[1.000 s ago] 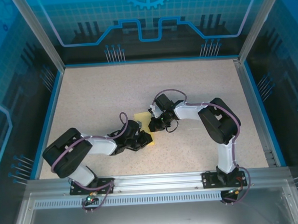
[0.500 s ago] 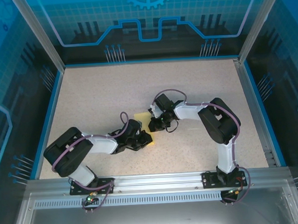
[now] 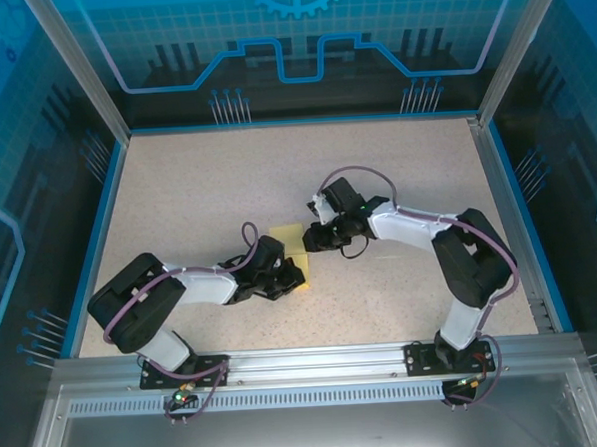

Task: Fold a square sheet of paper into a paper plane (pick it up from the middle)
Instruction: Fold the triangle a second time at the center of the table.

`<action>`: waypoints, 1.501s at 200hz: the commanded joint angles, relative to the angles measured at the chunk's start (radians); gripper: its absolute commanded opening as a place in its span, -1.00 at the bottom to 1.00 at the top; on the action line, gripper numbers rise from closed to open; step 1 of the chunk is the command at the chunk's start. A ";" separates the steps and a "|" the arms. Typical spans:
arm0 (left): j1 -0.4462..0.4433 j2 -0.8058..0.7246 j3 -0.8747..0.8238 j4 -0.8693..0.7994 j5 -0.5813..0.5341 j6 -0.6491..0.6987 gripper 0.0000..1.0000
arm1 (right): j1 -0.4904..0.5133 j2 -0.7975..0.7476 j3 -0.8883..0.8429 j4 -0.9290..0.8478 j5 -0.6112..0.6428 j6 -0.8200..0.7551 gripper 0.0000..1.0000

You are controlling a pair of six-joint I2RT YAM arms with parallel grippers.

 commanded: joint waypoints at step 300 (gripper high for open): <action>0.130 -0.014 0.078 -0.160 -0.079 0.042 -0.80 | 0.050 0.271 0.083 -0.057 -0.037 -0.042 -0.72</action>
